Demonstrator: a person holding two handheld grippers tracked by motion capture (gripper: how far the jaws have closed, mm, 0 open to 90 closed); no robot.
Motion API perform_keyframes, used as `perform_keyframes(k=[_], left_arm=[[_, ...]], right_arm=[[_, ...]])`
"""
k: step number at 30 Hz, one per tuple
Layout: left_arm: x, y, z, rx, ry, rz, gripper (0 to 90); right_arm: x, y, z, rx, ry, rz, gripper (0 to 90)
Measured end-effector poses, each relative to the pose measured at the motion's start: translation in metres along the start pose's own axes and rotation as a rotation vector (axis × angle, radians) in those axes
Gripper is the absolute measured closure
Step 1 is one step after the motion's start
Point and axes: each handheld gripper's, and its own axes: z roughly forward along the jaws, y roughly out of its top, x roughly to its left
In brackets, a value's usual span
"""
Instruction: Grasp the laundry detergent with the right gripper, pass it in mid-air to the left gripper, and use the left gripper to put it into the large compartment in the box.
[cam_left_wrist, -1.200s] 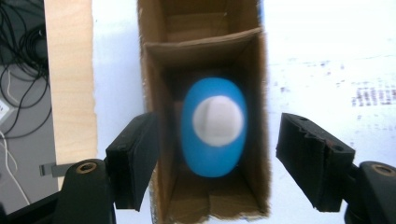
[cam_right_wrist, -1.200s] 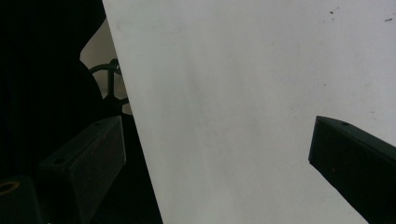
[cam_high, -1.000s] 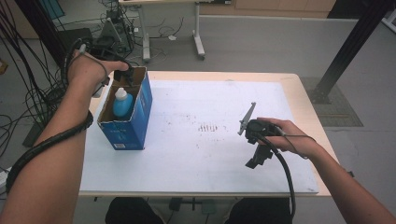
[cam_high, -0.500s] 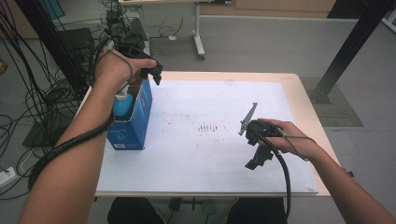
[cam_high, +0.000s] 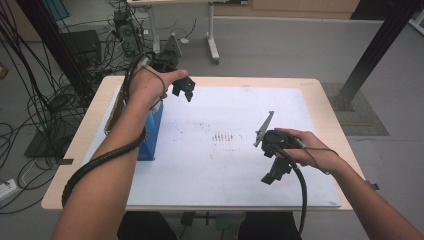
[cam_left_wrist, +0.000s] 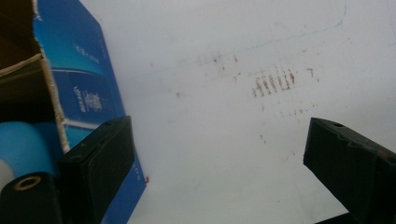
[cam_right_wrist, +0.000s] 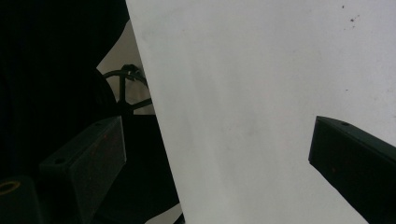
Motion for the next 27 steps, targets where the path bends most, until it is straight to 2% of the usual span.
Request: perform_keyframes(k=[3,8,11,14,22,27], left_arm=[[-0.005,0.001,0.014,0.010,0.003,-0.001,9.6],[-0.012,0.002,0.026,0.011,-0.008,0.000,10.2],[-0.018,0.002,0.033,0.017,-0.007,0.014,10.3],[-0.022,0.003,0.039,0.010,0.010,0.018,10.4],[-0.024,-0.002,0.066,0.029,0.030,0.016,10.6],[-0.021,-0.006,0.087,0.046,0.024,-0.008,11.1]], right_arm=[[0.003,0.000,-0.001,0.001,-0.003,0.000,3.7],[0.008,-0.001,-0.002,0.005,-0.006,-0.001,3.8],[0.010,-0.002,-0.003,0.003,-0.010,0.001,3.8],[0.012,-0.003,-0.005,0.000,-0.012,-0.001,3.8],[0.019,0.000,-0.008,-0.005,-0.014,-0.015,3.8],[0.021,0.002,-0.008,-0.010,-0.018,-0.019,3.7]])
